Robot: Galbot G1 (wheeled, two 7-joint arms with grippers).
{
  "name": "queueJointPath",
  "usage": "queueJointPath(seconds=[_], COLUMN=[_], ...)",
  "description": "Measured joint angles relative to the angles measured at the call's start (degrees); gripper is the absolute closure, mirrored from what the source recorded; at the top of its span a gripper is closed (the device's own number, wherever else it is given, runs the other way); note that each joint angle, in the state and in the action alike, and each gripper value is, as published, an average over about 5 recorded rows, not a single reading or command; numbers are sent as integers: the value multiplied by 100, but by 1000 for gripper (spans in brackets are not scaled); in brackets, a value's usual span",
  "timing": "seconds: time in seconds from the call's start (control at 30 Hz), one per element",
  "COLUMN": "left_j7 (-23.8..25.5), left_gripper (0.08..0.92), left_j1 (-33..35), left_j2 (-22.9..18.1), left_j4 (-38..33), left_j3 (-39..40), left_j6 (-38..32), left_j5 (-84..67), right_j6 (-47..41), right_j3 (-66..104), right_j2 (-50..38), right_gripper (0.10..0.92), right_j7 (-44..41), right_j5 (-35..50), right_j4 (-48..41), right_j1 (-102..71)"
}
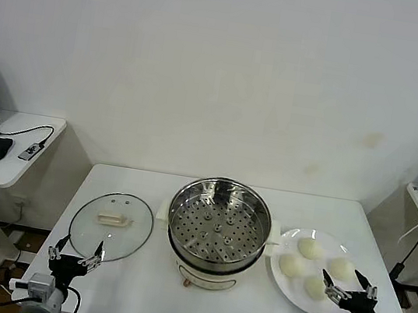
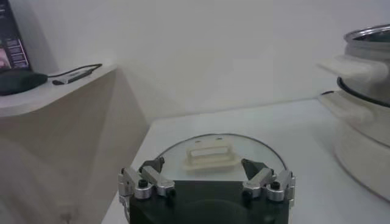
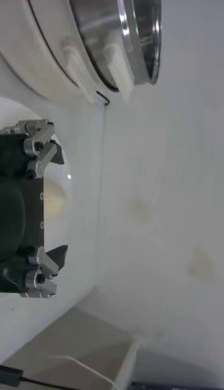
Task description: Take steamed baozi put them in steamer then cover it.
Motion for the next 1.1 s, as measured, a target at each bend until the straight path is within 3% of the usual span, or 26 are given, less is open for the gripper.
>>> queueJointPath(seconds=[0.37, 0.7, 1.1], left_j7=[26, 26, 32], left_gripper=[177, 177, 177], left_j1=[165, 327, 487], left_j2=[-70, -171, -289], left_j4=[-178, -390, -672], left_j3=[-61, -111, -164], left_j6=[16, 14, 2], left_j5=[146, 249, 312], right_j6=[-509, -545, -2], right_j3=[-184, -1378, -4430], right_j2=[-1314, -2652, -2949], right_gripper=[203, 203, 203], right_j7=[-667, -2887, -5176], right_j5=[-776, -2166, -3648], right_j4=[-298, -1150, -2465], right_j1=[927, 3081, 6440])
